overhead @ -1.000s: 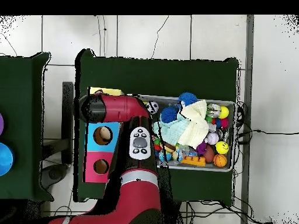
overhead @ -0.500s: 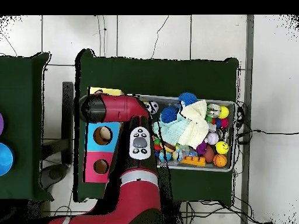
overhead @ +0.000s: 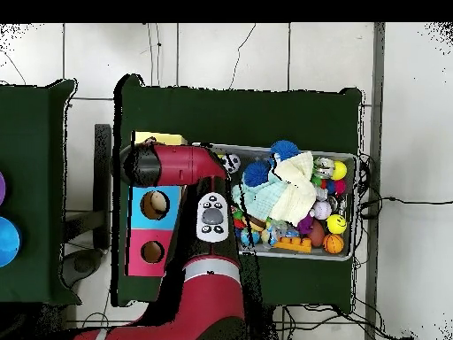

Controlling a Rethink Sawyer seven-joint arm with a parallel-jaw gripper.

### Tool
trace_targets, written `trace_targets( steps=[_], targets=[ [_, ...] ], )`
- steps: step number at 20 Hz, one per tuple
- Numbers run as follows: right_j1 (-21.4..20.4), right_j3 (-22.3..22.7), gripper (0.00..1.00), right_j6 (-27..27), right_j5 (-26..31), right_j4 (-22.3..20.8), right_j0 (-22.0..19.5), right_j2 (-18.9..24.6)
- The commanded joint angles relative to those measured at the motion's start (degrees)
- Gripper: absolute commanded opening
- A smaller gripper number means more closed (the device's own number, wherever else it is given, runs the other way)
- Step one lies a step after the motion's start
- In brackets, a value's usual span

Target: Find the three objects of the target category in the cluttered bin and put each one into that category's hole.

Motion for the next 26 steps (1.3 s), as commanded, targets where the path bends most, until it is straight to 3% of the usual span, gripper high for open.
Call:
trace_targets(
  steps=[1, 14, 20, 26],
  targets=[
    [4.06, -2.10, 1.00, 1.67, -3.16, -1.34, -3.05, 2.09],
    [3.36, -1.40, 1.00, 1.72, -2.92, -1.26, -3.45, 2.66],
    [-2.14, 0.67, 1.00, 2.57, 1.74, -1.17, -2.20, 0.37],
    [-2.07, 1.43, 1.00, 2.15, 0.37, -1.46, -2.81, 0.86]
  ],
)
